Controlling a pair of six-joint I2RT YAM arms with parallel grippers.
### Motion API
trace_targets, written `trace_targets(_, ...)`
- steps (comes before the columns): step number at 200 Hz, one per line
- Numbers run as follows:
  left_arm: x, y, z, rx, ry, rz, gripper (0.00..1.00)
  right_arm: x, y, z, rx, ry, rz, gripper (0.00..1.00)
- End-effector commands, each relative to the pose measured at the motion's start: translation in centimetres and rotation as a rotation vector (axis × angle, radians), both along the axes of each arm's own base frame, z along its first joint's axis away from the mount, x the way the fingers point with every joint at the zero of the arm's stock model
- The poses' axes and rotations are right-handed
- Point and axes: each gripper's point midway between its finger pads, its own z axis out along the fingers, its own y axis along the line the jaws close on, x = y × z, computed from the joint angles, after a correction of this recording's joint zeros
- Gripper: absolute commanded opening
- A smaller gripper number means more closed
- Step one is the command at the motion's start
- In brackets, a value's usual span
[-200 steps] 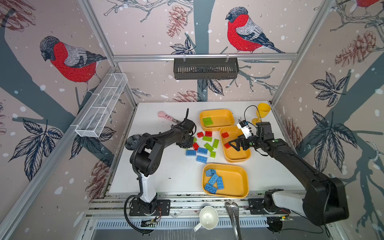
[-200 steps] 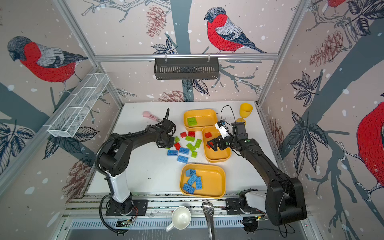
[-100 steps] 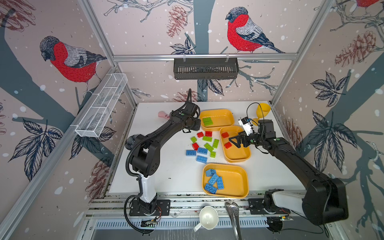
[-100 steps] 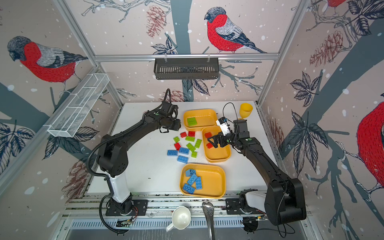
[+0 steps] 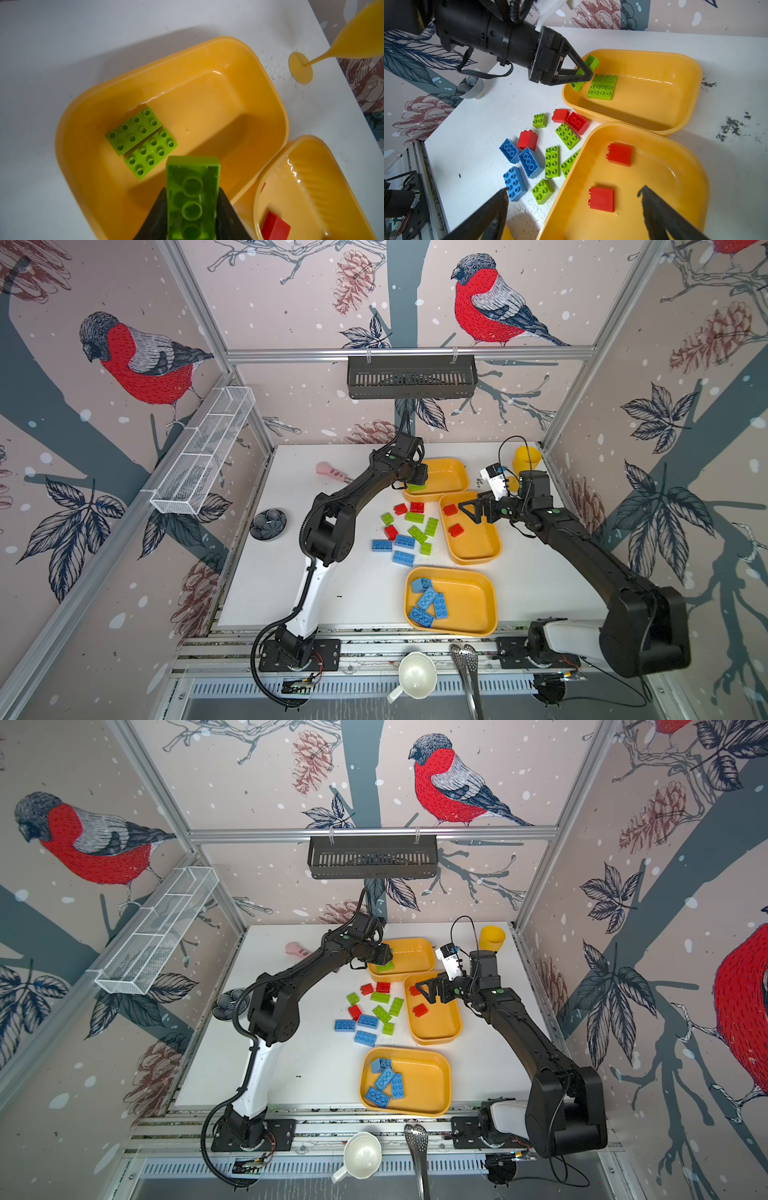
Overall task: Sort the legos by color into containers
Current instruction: 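Carry the lime-green brick to the farthest tray and release it, then move the left gripper back over a lime-green 2x2 brick in the pile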
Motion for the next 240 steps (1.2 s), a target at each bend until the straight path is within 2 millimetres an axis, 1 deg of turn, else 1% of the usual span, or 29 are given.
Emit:
trace_targets(1,0.9,-1.7,0.1,-0.069,-0.001,0.008,0.3,0.6,-0.2,0.6,-0.009,-0.034,-0.007,0.99)
trace_targets(30,2.0,-2.4,-1.4,-0.091,0.015,0.038,0.31,0.7,-0.5,0.2,-0.02,-0.028,-0.013,0.99)
trace_targets(48,2.2,-3.2,-1.7,-0.128,0.027,0.043,0.35,0.8,-0.7,0.1,-0.026,-0.025,-0.019,0.99)
trace_targets(57,2.4,-3.1,-1.8,-0.134,0.032,0.05,0.37,0.8,-0.7,0.0,-0.031,-0.024,-0.018,0.99)
trace_targets(69,2.4,-2.8,-2.1,-0.117,0.036,0.07,0.41,0.9,-0.8,0.0,-0.035,-0.023,-0.018,0.99)
trace_targets(84,2.6,-1.8,-2.3,-0.076,0.034,0.097,0.52,0.9,-0.8,-0.2,-0.037,-0.02,-0.019,0.99)
trace_targets(95,2.4,-1.3,-1.9,-0.06,0.033,0.102,0.56,0.9,-0.8,-0.2,-0.036,-0.019,-0.019,0.99)
trace_targets(102,2.4,-1.0,-1.6,-0.055,0.029,0.102,0.57,1.0,-0.8,-0.2,-0.035,-0.017,-0.019,1.0)
trace_targets(128,1.6,-0.2,0.5,-0.04,-0.002,0.096,0.61,0.9,-0.5,-0.3,-0.031,-0.011,-0.011,0.99)
trace_targets(154,-0.2,1.4,1.9,0.002,-0.002,0.091,0.63,0.8,-0.4,-0.4,-0.033,-0.009,-0.006,1.0)
trace_targets(169,-2.0,2.2,2.2,0.034,0.003,0.058,0.63,0.7,-0.2,-0.4,-0.038,-0.009,0.001,0.99)
trace_targets(183,-3.9,3.3,2.0,0.08,0.017,0.028,0.65,0.5,0.0,-0.5,-0.043,-0.007,0.009,1.0)
trace_targets(209,-7.3,6.2,0.9,0.189,0.039,-0.023,0.66,0.2,0.4,-0.7,-0.052,-0.001,0.022,0.99)
trace_targets(221,-8.4,7.3,0.4,0.233,0.039,-0.039,0.67,0.0,0.5,-0.9,-0.057,0.003,0.026,0.99)
trace_targets(240,-9.8,9.0,-1.2,0.291,0.054,-0.077,0.67,-0.2,0.7,-1.1,-0.059,0.006,0.033,0.99)
